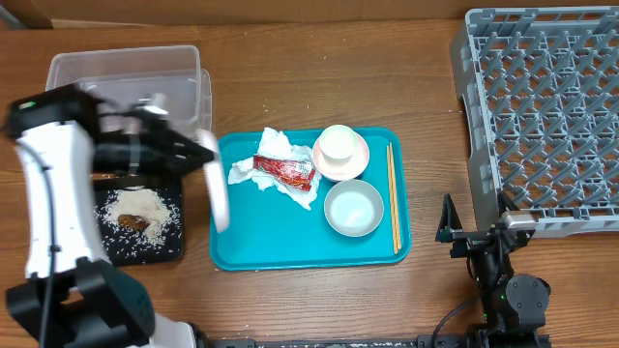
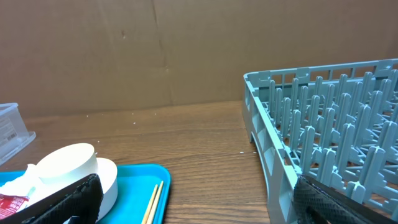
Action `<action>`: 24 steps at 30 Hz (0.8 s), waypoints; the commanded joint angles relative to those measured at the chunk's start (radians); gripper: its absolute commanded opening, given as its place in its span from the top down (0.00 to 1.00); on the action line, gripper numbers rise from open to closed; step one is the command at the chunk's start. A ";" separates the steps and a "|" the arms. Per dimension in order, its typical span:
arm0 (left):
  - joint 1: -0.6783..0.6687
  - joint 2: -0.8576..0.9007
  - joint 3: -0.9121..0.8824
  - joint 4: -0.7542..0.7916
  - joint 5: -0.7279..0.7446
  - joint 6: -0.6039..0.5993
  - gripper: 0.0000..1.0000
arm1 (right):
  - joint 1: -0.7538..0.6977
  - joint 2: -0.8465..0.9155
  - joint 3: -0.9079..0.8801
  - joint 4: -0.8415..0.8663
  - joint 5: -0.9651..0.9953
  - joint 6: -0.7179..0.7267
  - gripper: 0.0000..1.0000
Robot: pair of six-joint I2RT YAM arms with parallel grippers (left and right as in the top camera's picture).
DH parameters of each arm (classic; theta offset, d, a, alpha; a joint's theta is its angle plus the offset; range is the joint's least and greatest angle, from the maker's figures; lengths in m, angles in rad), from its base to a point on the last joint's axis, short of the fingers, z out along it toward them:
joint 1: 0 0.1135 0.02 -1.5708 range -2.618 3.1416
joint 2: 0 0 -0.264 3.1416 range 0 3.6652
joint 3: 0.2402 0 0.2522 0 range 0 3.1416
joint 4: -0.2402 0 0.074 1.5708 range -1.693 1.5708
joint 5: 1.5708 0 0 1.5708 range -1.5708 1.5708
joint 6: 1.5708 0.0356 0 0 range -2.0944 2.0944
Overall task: Sort waste into correct bins and load items into the dishwasher
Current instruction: 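Lower the empty white plate onto the teal tray with the left gripper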
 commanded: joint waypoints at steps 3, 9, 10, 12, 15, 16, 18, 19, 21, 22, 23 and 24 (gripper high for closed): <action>-0.261 -0.019 -0.025 0.102 -0.358 -0.156 0.96 | -0.003 -0.008 -0.010 0.006 0.005 0.001 0.00; -0.552 -0.019 -0.123 0.275 -0.715 -0.524 0.96 | -0.003 -0.008 -0.010 0.006 0.005 0.001 0.00; -0.591 -0.019 -0.138 0.293 -0.754 -0.565 0.96 | -0.003 -0.008 -0.010 0.006 0.005 0.001 0.00; -0.666 -0.019 -0.171 0.325 -0.819 -0.641 0.96 | -0.003 -0.008 -0.010 0.006 0.005 0.001 0.00; -0.761 -0.019 -0.221 0.367 -0.888 -0.712 0.96 | -0.003 -0.008 -0.010 0.006 0.005 0.001 0.00; -0.784 -0.019 -0.234 0.377 -0.923 -0.732 0.96 | -0.003 -0.008 -0.010 0.006 0.005 0.001 0.00; -0.824 -0.019 -0.254 0.385 -1.007 -0.808 0.96 | -0.003 -0.008 -0.010 0.006 0.005 0.001 0.00; -0.849 -0.019 -0.269 0.396 -1.046 -0.865 0.96 | -0.003 -0.008 -0.010 0.006 0.005 0.001 0.00; -0.867 -0.019 -0.286 0.430 -1.055 -0.877 0.96 | -0.003 -0.008 -0.010 0.006 0.005 0.001 0.00; -0.875 -0.019 -0.297 0.453 -1.059 -0.877 0.96 | -0.003 -0.008 -0.010 0.006 0.005 0.001 0.00; -0.880 -0.019 -0.309 0.475 -1.061 -0.877 0.96 | -0.003 -0.008 -0.010 0.006 0.005 0.001 0.00; -0.885 -0.019 -0.320 0.495 -1.061 -0.877 0.96 | -0.003 -0.008 -0.010 0.006 0.005 0.001 0.00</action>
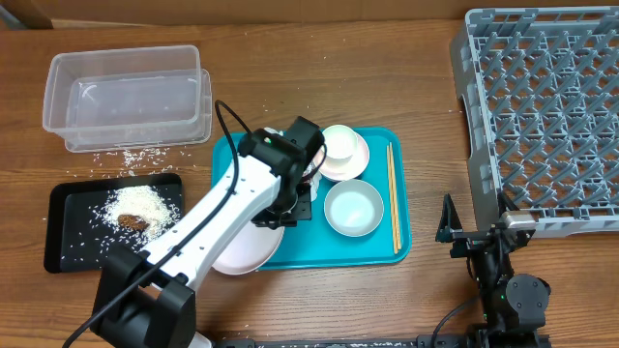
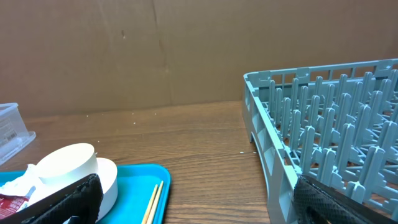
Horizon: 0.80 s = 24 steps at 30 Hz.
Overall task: Sort waste into correct bins and load items into the dishwasher
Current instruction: 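Lower the empty white plate onto the teal tray with the left gripper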
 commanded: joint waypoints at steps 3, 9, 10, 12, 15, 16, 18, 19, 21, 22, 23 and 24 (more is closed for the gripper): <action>-0.026 -0.011 -0.084 0.115 -0.078 -0.083 0.96 | -0.003 -0.008 -0.010 0.006 0.005 0.001 0.00; -0.025 -0.011 -0.138 0.204 -0.080 -0.086 0.96 | -0.003 -0.008 -0.010 0.006 0.005 0.001 0.00; -0.026 -0.011 -0.139 0.212 -0.080 -0.086 0.95 | -0.003 -0.008 -0.010 0.006 0.005 0.001 0.00; -0.026 -0.011 -0.139 0.222 -0.079 -0.085 0.88 | -0.003 -0.008 -0.010 0.006 0.005 0.001 0.00; -0.026 -0.011 -0.139 0.224 -0.051 -0.080 0.85 | -0.003 -0.008 -0.010 0.006 0.005 0.001 0.00; -0.026 -0.011 -0.139 0.224 -0.042 -0.077 0.85 | -0.003 -0.008 -0.010 0.006 0.005 0.001 0.00; -0.026 -0.011 -0.139 0.225 -0.027 -0.070 0.85 | -0.003 -0.008 -0.010 0.006 0.005 0.001 0.00; -0.026 -0.011 -0.139 0.225 -0.027 -0.070 0.85 | -0.003 -0.008 -0.010 0.006 0.005 0.001 0.00; -0.026 -0.011 -0.138 0.227 -0.028 -0.069 0.85 | -0.003 -0.008 -0.010 0.006 0.005 0.001 0.00; -0.026 -0.011 -0.137 0.231 -0.027 -0.061 0.85 | -0.003 -0.008 -0.010 0.006 0.005 0.001 0.00; -0.025 -0.011 -0.133 0.231 -0.028 -0.052 0.85 | -0.003 -0.008 -0.010 0.006 0.005 0.001 0.00; -0.024 -0.011 -0.126 0.230 -0.029 -0.034 0.85 | -0.003 -0.008 -0.010 0.006 0.005 0.001 0.00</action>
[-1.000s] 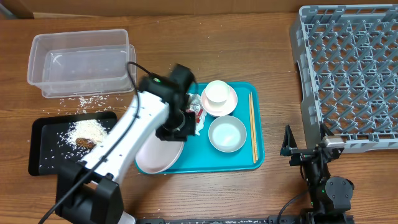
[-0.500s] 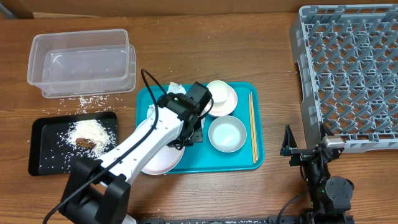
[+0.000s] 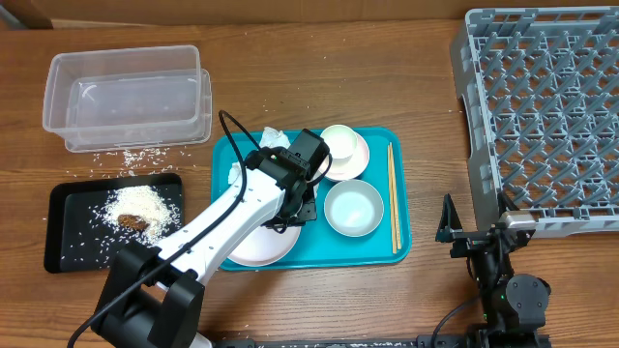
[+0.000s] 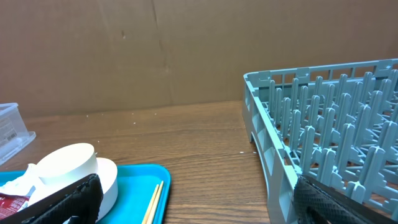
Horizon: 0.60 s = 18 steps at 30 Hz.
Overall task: Sort waste into correct bins and load items into the dishwasher
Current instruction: 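Lower the empty white plate onto the teal tray with the left gripper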
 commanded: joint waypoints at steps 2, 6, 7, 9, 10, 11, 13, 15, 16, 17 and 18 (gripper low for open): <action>-0.003 -0.011 0.032 -0.003 0.000 0.072 0.82 | -0.003 -0.008 -0.010 0.006 0.005 0.002 0.00; 0.024 -0.011 0.119 -0.035 -0.072 0.079 0.72 | -0.003 -0.008 -0.010 0.006 0.005 0.001 0.00; 0.036 -0.011 0.143 -0.036 -0.084 0.078 0.58 | -0.003 -0.008 -0.010 0.006 0.005 0.001 0.00; 0.063 -0.011 0.179 -0.021 -0.093 0.076 0.28 | -0.003 -0.008 -0.010 0.006 0.005 0.001 0.00; 0.081 -0.011 0.191 0.000 -0.094 0.076 0.23 | -0.003 -0.008 -0.010 0.006 0.005 0.001 0.00; 0.096 -0.011 0.198 0.022 -0.093 0.074 0.22 | -0.003 -0.008 -0.010 0.006 0.005 0.001 0.00; 0.129 -0.011 0.198 0.071 -0.095 0.050 0.21 | -0.003 -0.008 -0.010 0.006 0.005 0.002 0.00; 0.162 -0.006 0.198 0.098 -0.100 -0.028 0.21 | -0.003 -0.008 -0.010 0.006 0.005 0.001 0.00; 0.183 0.001 0.198 0.106 -0.100 -0.090 0.22 | -0.003 -0.008 -0.010 0.006 0.005 0.001 0.00; 0.193 0.006 0.198 0.108 -0.100 -0.124 0.23 | -0.003 -0.008 -0.010 0.006 0.005 0.001 0.00; 0.201 0.015 0.198 0.109 -0.100 -0.163 0.24 | -0.003 -0.008 -0.010 0.006 0.005 0.002 0.00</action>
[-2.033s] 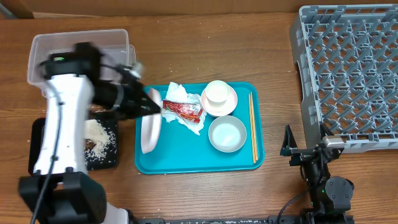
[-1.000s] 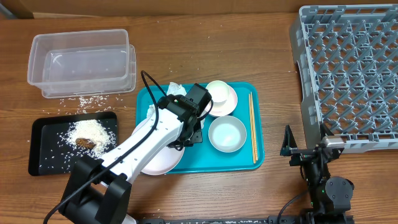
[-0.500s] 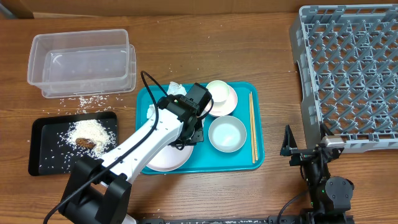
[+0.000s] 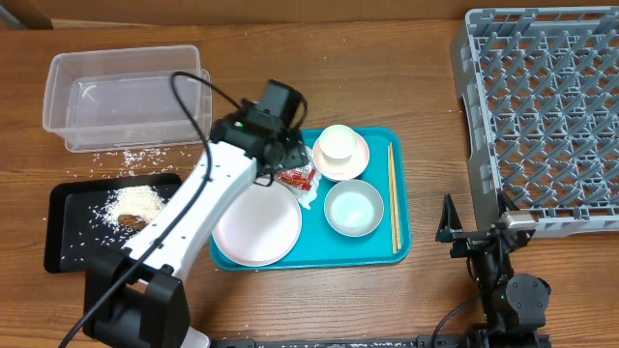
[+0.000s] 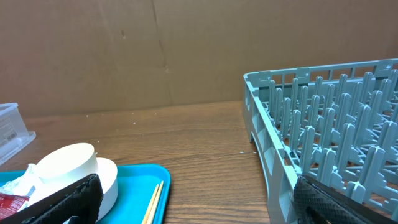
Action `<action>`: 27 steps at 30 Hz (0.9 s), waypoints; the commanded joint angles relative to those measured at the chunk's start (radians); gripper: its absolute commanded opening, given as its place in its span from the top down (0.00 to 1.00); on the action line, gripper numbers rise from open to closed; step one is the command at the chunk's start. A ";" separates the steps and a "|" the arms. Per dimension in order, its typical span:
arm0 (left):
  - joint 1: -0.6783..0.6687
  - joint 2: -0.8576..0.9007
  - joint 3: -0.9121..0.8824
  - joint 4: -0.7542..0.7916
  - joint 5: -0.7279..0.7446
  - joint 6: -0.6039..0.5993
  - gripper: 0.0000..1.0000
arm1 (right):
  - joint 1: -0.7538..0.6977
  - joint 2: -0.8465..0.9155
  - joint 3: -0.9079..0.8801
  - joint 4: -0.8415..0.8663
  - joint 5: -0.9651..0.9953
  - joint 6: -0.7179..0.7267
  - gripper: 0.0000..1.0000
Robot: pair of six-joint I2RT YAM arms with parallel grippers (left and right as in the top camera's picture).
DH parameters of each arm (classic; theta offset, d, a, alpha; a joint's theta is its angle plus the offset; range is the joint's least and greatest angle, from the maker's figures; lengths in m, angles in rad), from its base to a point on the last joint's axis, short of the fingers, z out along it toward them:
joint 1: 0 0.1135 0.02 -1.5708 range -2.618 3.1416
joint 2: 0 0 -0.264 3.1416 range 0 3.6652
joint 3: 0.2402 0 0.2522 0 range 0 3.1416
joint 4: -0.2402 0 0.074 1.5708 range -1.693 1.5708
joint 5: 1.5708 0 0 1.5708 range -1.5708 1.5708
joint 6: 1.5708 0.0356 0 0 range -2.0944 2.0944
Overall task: Sort waste into correct bins and load items into the dishwasher
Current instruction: 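Lower the empty white plate onto the teal tray with the left gripper, then grasp the red wrapper on the tissue with the left gripper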
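A pink plate (image 4: 256, 227) lies flat in the near-left part of the teal tray (image 4: 401, 246). My left gripper (image 4: 279, 155) is over the red wrapper (image 4: 295, 177) and the crumpled white tissue (image 4: 309, 195) at the tray's back left, apart from the plate. The arm hides its fingers. The tray also holds a white cup on a saucer (image 4: 340, 148), a pale bowl (image 4: 353, 206) and chopsticks (image 4: 392, 198). My right gripper (image 5: 199, 214) stands open and empty at the table's front right.
A clear plastic bin (image 4: 126, 97) sits at the back left. In front of it is a black tray (image 4: 68, 246) with rice and food scraps, and loose grains lie around it. The grey dishwasher rack (image 4: 542, 106) fills the right side.
My left gripper was at the plate's right edge on the tray. It is now further back, over the wrapper and tissue. The plate lies free on the tray. The right arm has not moved.
The left gripper first held the pink plate tilted on edge between the black tray and the teal tray. Then the plate was at the teal tray's near-left corner under the arm. Then it lay flat on the tray, and now the gripper is off it.
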 commanded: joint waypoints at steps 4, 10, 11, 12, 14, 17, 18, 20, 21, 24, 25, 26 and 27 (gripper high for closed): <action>0.035 0.071 0.014 0.008 -0.024 -0.249 0.24 | -0.003 -0.008 -0.010 0.006 0.005 0.001 0.00; 0.035 0.189 0.014 0.010 0.009 -0.272 0.26 | -0.003 -0.008 -0.010 0.006 0.005 0.001 0.00; 0.035 0.205 0.014 0.013 0.016 -0.272 0.26 | -0.003 -0.008 -0.010 0.006 0.005 0.001 0.00; 0.036 0.221 0.014 0.017 0.023 -0.272 0.26 | -0.003 -0.008 -0.010 0.006 0.005 0.001 0.00; 0.037 0.246 0.014 0.031 0.024 -0.272 0.27 | -0.003 -0.008 -0.010 0.006 0.005 0.001 0.00; 0.037 0.265 0.014 0.064 0.024 -0.272 0.29 | -0.003 -0.008 -0.010 0.006 0.005 0.001 0.00; 0.037 0.265 0.014 0.074 0.026 -0.272 0.30 | -0.003 -0.008 -0.010 0.006 0.005 0.001 0.00; 0.037 0.266 0.014 0.091 0.029 -0.272 0.32 | -0.003 -0.008 -0.010 0.006 0.005 0.001 0.00; 0.037 0.266 0.014 0.098 0.029 -0.272 0.34 | -0.003 -0.008 -0.010 0.006 0.005 0.001 0.00; 0.037 0.267 0.014 0.113 0.029 -0.272 0.42 | -0.003 -0.008 -0.010 0.006 0.005 0.001 0.00; 0.037 0.268 0.014 0.115 0.029 -0.272 0.46 | -0.003 -0.008 -0.010 0.006 0.005 0.001 0.00; 0.037 0.269 0.014 0.117 0.029 -0.272 0.49 | -0.003 -0.008 -0.010 0.006 0.005 0.001 0.00; 0.037 0.270 0.014 0.117 0.029 -0.272 0.52 | -0.003 -0.008 -0.010 0.006 0.005 0.001 0.00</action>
